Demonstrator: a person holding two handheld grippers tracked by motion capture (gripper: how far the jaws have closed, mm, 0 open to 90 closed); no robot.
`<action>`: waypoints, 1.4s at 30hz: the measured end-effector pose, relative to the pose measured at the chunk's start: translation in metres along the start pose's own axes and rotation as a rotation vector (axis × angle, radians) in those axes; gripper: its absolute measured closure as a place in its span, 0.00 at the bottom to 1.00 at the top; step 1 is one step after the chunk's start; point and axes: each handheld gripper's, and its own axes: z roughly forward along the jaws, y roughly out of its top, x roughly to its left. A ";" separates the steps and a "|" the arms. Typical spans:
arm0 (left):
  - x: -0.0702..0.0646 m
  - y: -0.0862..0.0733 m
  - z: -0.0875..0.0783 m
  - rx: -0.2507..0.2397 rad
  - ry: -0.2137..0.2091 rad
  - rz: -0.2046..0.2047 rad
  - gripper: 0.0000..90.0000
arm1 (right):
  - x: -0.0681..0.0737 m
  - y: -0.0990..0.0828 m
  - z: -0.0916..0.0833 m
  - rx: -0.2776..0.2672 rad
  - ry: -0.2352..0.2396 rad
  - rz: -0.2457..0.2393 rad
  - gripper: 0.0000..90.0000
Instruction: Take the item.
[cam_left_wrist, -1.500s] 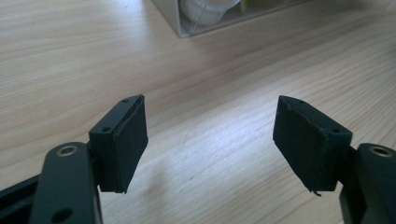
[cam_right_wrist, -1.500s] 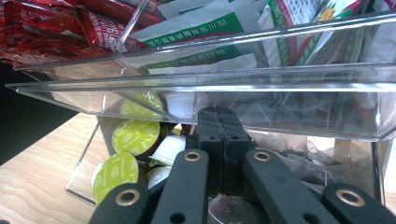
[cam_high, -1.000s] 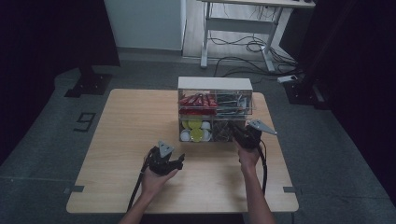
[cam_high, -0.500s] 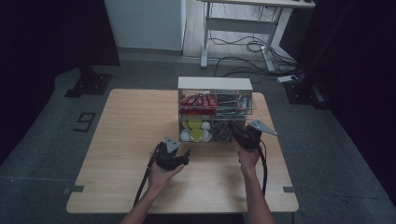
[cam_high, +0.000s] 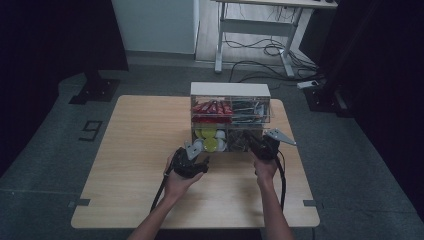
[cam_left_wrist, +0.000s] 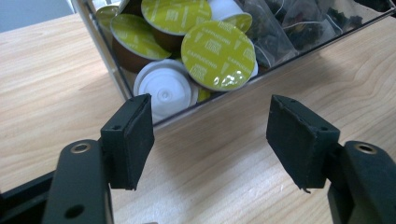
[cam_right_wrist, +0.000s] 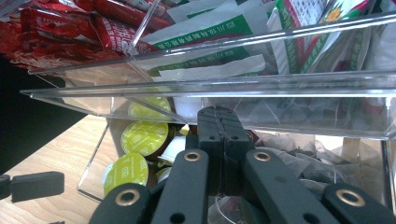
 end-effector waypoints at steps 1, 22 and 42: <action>-0.001 0.002 0.001 -0.003 -0.001 0.003 0.36 | 0.000 0.000 0.000 0.000 0.000 0.000 0.99; -0.003 0.009 0.020 -0.031 -0.005 -0.019 0.36 | -0.001 0.000 0.001 0.000 0.004 0.004 0.99; -0.014 0.027 0.042 -0.033 0.040 0.006 0.37 | -0.001 0.000 0.001 -0.001 0.003 0.005 0.99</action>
